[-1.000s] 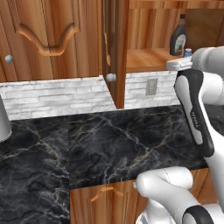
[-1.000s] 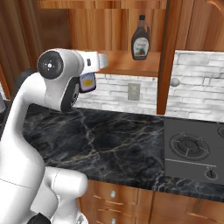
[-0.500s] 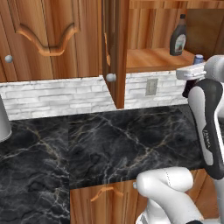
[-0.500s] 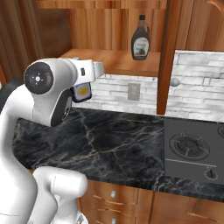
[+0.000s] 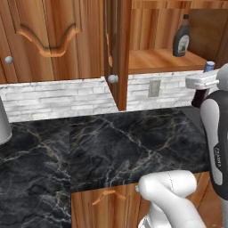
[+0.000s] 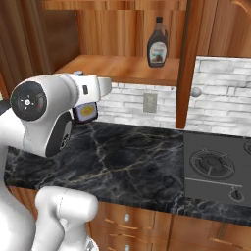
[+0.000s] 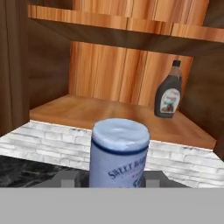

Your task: Move the condiment bottle and syrup bottle from the cabinet to the dining counter.

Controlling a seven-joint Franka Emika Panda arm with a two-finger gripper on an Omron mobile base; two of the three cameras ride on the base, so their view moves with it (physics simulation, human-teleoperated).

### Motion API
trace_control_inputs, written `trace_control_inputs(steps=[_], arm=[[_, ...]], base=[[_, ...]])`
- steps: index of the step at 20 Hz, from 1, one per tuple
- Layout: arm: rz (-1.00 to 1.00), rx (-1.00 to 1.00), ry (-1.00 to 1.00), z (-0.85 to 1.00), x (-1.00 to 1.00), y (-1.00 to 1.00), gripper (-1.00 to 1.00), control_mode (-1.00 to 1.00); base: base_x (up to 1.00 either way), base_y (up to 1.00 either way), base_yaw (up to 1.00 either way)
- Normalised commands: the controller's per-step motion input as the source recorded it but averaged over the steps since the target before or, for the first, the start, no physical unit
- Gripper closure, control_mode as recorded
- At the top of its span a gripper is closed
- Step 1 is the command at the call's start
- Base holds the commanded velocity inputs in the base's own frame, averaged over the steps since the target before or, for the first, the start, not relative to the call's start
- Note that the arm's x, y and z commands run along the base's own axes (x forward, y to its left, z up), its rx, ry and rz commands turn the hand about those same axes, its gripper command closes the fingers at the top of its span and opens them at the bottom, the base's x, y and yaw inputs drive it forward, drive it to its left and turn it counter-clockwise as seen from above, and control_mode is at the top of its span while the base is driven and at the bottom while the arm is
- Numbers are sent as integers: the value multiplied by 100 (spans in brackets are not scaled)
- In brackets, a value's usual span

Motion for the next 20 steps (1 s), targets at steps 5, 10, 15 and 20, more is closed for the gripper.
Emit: trace_control_inputs(steps=[5, 10, 15, 20], arm=[[0, 0, 0, -2, -28, 0, 100, -100], [0, 0, 1, -4, -13, 0, 100, 100], [0, 0, 0, 0, 0, 0, 100, 100], [0, 0, 0, 0, 0, 0, 100, 100]], base=[[0, 0, 0], [-5, 1, 0], [-57, 2, 0], [-68, 19, 3]])
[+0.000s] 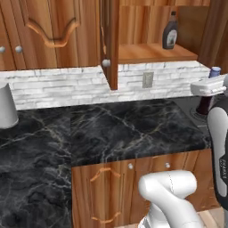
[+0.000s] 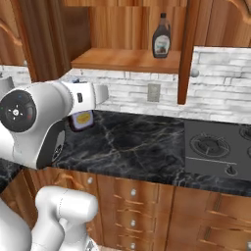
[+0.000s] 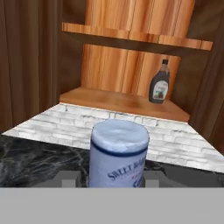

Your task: Move the condiment bottle and syrup bottle from the cabinet to the dining counter.

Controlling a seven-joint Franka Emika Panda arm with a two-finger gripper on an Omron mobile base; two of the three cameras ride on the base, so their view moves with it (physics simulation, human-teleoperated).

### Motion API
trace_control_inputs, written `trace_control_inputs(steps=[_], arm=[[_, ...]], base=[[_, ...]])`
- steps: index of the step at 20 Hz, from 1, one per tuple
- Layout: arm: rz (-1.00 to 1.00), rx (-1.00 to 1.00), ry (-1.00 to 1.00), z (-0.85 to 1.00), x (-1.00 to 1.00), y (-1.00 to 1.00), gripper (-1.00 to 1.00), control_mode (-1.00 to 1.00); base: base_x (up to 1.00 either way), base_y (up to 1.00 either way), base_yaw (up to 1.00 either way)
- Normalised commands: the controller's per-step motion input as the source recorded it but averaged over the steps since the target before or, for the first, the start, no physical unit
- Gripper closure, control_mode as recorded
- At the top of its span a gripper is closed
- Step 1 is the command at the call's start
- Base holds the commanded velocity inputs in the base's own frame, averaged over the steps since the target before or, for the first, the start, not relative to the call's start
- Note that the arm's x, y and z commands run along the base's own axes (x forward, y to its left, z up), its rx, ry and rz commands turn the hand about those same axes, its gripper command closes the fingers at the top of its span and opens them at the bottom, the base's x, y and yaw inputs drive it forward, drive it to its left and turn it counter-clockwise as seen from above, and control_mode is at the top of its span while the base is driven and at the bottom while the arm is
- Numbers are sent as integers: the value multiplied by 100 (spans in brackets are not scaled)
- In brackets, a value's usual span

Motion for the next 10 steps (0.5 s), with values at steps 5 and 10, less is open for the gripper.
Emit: trace_control_inputs(steps=[5, 10], arm=[[0, 0, 0, 0, 0, 0, 100, 100], [0, 0, 0, 0, 0, 0, 100, 100]], base=[[-43, 21, 38], [-34, -17, 25]])
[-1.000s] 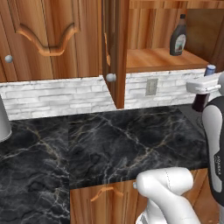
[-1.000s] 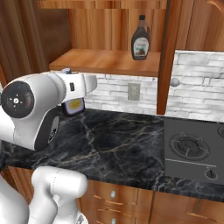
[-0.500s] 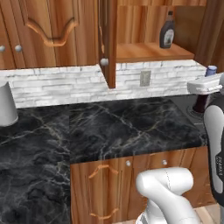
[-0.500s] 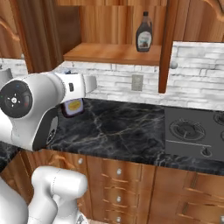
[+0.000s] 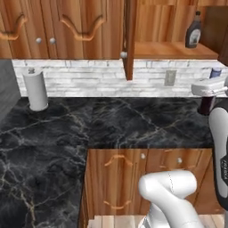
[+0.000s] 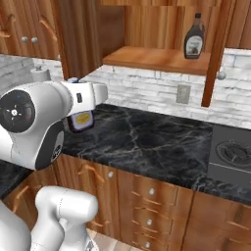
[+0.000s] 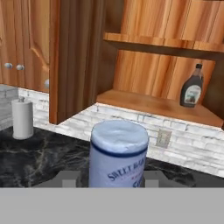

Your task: Move the condiment bottle and syrup bottle from the cabinet to the dining counter.

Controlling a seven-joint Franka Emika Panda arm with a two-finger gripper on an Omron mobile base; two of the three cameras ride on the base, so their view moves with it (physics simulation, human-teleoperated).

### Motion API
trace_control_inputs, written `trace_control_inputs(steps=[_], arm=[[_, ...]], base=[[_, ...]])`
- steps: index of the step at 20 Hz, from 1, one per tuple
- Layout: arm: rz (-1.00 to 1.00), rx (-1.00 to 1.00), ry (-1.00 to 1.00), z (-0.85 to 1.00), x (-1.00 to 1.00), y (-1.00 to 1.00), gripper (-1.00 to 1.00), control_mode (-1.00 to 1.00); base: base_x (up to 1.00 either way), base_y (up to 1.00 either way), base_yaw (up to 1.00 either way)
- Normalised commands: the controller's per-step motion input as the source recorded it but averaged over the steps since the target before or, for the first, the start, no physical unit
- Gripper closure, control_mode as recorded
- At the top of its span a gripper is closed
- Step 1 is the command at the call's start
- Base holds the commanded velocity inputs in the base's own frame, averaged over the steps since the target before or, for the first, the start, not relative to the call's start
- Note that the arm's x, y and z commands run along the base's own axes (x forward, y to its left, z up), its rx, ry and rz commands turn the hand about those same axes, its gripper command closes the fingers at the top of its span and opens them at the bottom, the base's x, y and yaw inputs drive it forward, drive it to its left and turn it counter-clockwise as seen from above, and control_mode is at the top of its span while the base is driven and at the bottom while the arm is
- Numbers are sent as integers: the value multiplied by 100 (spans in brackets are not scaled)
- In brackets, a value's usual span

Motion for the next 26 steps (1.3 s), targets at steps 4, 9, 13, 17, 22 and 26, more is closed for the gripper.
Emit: trace_control_inputs(steps=[4, 9, 13, 17, 22, 26], arm=[[0, 0, 0, 0, 0, 0, 100, 100], [0, 0, 0, 0, 0, 0, 100, 100], [0, 0, 0, 0, 0, 0, 100, 100], [0, 0, 0, 0, 0, 0, 100, 100], [0, 0, 0, 0, 0, 0, 100, 100], [0, 0, 0, 0, 0, 0, 100, 100]], base=[[-83, -19, -25], [-100, -4, -47], [-99, 0, -44], [-76, -17, -53], [-10, -40, -63], [-5, -50, -62]])
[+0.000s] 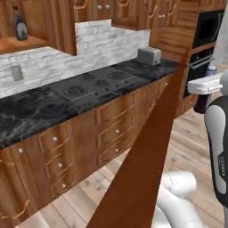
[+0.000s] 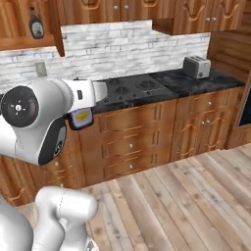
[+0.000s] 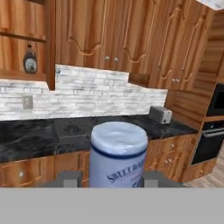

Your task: Move the condiment bottle and syrup bottle from the cabinet to the dining counter.

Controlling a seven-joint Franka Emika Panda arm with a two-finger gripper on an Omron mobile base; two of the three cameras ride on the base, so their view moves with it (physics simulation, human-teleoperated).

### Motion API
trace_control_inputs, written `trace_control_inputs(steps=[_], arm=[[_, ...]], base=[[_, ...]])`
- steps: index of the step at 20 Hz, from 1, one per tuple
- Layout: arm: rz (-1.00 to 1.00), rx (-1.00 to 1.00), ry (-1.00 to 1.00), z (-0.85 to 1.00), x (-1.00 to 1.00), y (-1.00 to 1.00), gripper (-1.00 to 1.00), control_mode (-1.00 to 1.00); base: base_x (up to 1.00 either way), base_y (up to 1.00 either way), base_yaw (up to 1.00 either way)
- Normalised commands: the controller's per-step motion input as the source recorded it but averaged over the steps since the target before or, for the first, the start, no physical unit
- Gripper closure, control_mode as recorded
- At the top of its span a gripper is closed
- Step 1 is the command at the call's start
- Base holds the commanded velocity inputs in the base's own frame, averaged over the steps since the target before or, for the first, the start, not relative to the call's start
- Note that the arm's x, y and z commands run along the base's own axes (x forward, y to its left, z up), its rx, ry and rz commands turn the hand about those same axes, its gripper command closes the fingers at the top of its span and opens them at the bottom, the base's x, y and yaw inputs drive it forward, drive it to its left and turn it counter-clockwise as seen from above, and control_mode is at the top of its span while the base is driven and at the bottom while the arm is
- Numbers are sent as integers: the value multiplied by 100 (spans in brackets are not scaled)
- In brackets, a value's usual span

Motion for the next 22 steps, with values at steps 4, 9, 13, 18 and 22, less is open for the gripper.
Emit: trace_control_inputs(steps=[4, 9, 13, 18, 22], arm=[[0, 0, 0, 0, 0, 0, 100, 100], [0, 0, 0, 0, 0, 0, 100, 100], [0, 0, 0, 0, 0, 0, 100, 100], [0, 0, 0, 0, 0, 0, 100, 100], [0, 0, 0, 0, 0, 0, 100, 100]], base=[[0, -50, -61], [0, -46, -56], [0, -35, -52], [2, -15, -45], [64, -5, -16]])
